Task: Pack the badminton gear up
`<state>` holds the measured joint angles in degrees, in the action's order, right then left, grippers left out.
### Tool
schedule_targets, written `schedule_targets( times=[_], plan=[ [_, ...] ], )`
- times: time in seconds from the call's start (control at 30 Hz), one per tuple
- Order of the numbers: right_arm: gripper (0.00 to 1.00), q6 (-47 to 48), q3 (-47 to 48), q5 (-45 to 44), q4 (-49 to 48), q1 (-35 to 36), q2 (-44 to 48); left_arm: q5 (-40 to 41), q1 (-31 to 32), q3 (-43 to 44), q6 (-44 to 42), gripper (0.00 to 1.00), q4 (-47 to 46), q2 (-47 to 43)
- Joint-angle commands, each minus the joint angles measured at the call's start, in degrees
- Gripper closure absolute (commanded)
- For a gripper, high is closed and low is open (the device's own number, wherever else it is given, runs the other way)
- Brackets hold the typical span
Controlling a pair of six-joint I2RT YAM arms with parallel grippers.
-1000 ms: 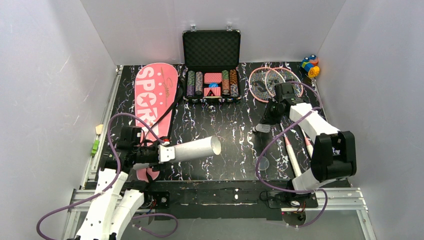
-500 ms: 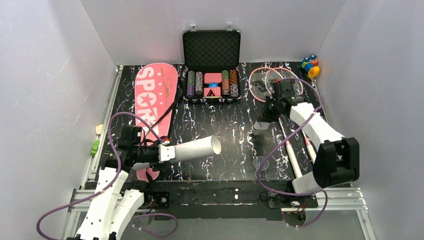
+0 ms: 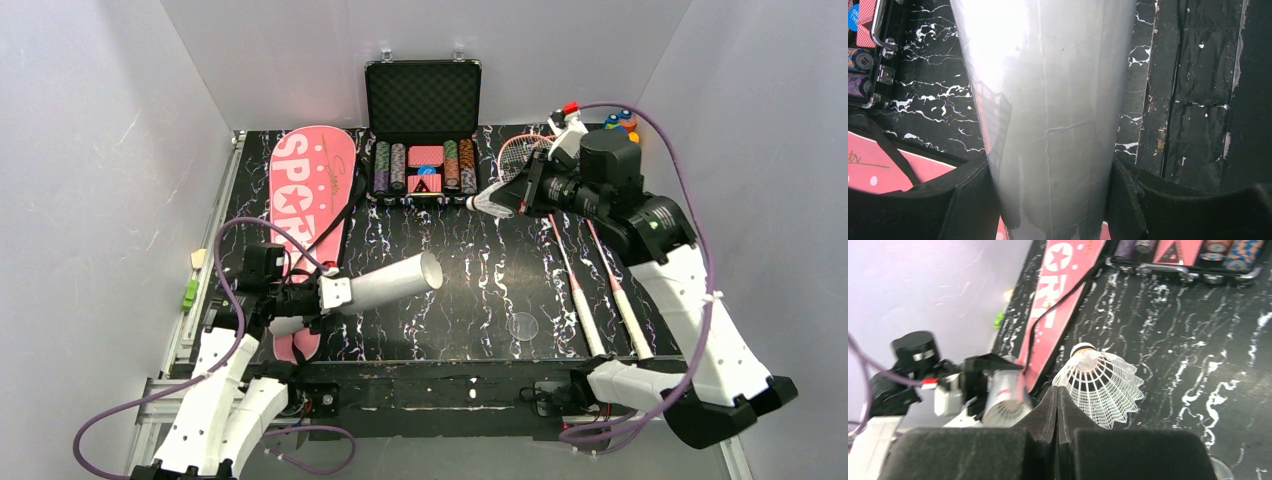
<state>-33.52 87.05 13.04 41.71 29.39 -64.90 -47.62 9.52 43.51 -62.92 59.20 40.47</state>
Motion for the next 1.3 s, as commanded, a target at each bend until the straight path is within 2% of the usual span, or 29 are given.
schedule_targets(
  times=[0.0, 0.5, 1.2, 1.23, 1.27],
  plan=[
    [0.99, -3.09, 3.23, 2.43, 1.8, 2.94, 0.87, -2.61, 0.06, -0.53, 4.37, 0.56, -5.59, 0.81],
    [0.99, -6.02, 3.67, 3.65, -2.02, 14.13, 0.97, -0.69, 0.06, -0.36, 7.37, 0.55, -8.97, 1.87],
    [0.99, -8.29, -1.61, 10.82, -10.04, 17.76, -5.06, -3.16, 0.06, 0.42, 7.6, 0.55, -8.72, 1.29],
    [0.93, -8.3, -1.87, 10.87, -10.05, 17.74, -5.14, -3.29, 0.06, 0.5, 7.64, 0.55, -8.55, 1.16],
    [0.81, -8.38, -2.23, 10.7, -10.08, 17.74, -4.91, -3.28, 0.06, 0.52, 7.63, 0.55, -8.47, 1.16]
  ],
)
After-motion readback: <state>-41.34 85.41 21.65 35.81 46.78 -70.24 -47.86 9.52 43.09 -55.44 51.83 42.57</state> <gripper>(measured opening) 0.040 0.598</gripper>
